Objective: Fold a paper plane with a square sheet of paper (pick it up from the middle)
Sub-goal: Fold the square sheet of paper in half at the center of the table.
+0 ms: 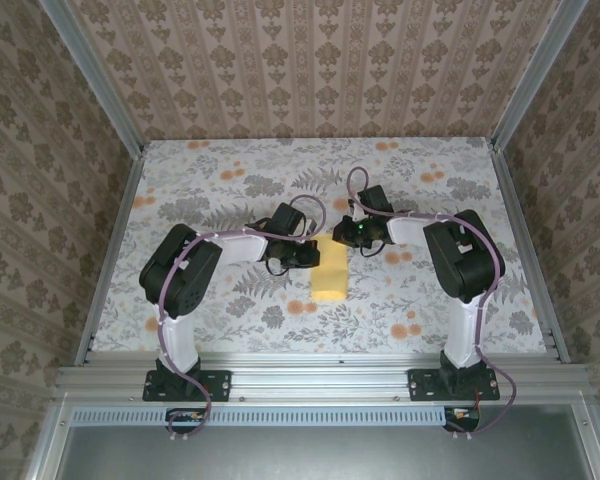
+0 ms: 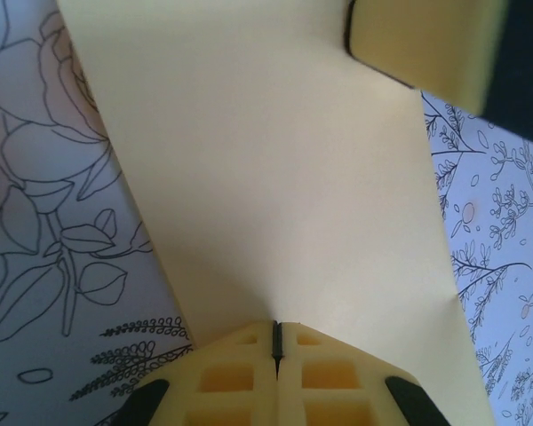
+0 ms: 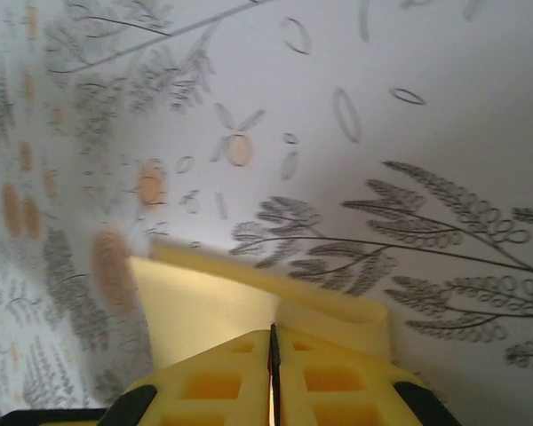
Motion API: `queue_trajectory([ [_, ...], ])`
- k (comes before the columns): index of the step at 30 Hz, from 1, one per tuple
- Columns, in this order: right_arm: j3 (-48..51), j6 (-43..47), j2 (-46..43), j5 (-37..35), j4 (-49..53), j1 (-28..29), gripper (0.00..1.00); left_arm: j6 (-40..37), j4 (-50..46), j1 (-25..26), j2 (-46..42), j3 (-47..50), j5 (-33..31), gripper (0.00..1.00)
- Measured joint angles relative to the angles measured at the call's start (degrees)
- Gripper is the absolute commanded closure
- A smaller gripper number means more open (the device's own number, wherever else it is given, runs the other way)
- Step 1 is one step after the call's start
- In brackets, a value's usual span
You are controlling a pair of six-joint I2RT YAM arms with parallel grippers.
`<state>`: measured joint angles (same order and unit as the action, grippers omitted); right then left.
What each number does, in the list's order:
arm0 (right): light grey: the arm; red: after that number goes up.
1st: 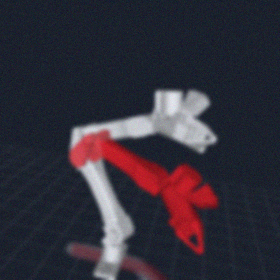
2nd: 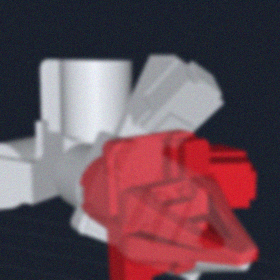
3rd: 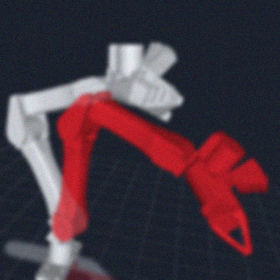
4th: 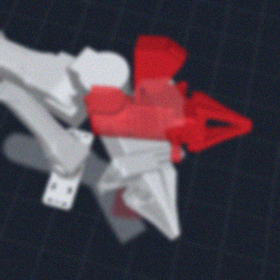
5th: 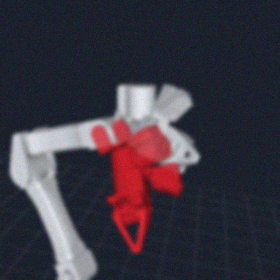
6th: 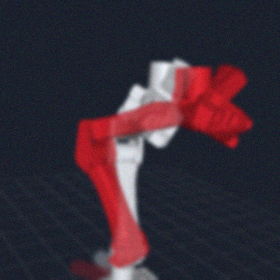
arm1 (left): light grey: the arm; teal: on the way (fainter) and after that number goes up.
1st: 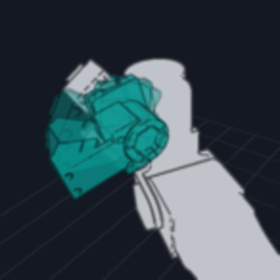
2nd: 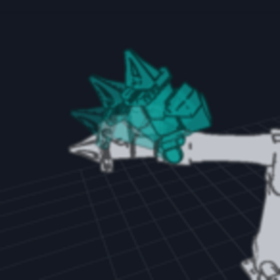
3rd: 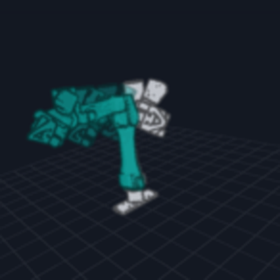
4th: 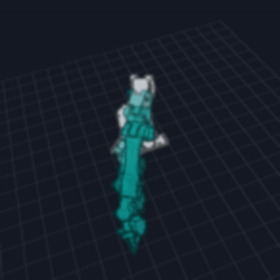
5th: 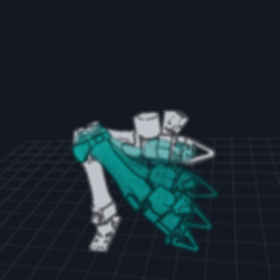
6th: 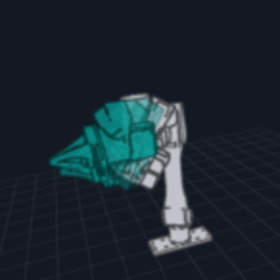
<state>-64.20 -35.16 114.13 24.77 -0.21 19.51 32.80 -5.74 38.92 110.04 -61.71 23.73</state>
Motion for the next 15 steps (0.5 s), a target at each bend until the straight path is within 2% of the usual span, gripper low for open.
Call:
queue_trajectory([
  [15,-0.35,0.44,0.39,-0.13,-0.26,-3.21,0.87,-0.5,0.0,0.0,-0.17,0.17,-0.22,0.97],
])
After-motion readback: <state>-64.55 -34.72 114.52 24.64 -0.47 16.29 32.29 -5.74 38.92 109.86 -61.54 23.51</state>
